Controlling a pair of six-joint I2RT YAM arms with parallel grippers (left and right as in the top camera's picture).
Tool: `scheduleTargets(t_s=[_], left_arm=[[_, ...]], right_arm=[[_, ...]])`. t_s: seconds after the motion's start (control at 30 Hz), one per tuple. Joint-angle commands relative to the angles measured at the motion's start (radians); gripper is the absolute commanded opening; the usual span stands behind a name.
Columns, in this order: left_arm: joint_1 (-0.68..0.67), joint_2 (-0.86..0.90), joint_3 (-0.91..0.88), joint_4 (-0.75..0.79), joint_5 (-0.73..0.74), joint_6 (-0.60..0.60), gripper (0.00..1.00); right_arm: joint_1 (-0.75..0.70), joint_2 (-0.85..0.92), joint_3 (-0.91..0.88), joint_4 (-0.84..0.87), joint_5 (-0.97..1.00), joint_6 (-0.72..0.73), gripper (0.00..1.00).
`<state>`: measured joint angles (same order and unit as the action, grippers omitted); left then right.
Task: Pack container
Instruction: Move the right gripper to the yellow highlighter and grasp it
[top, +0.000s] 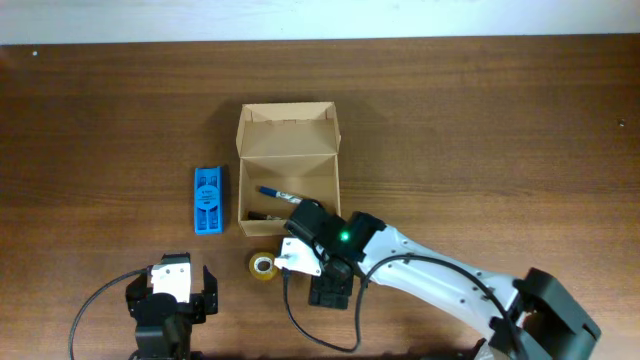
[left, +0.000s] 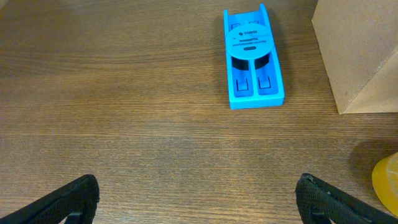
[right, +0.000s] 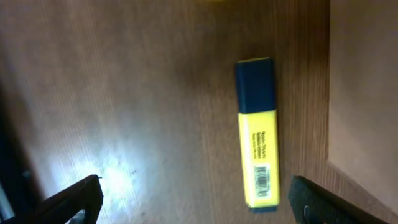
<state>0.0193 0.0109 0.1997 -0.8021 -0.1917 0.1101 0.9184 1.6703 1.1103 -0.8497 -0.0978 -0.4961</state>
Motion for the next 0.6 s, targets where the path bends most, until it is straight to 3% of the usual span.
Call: scheduleTargets(t_s=[0.0, 0.57], left_arm=[[0.003, -0.006, -0.006, 0.002, -0.008, 0.008, 0.99], [0.003, -0.006, -0.006, 0.002, -0.008, 0.008, 0.99]], right_arm=[[0.004, 0.042, -0.003, 0.023, 0.036, 0.003, 0.97], [-0.051, 0.106, -0.004, 0.111, 0.084, 0.002, 0.95]])
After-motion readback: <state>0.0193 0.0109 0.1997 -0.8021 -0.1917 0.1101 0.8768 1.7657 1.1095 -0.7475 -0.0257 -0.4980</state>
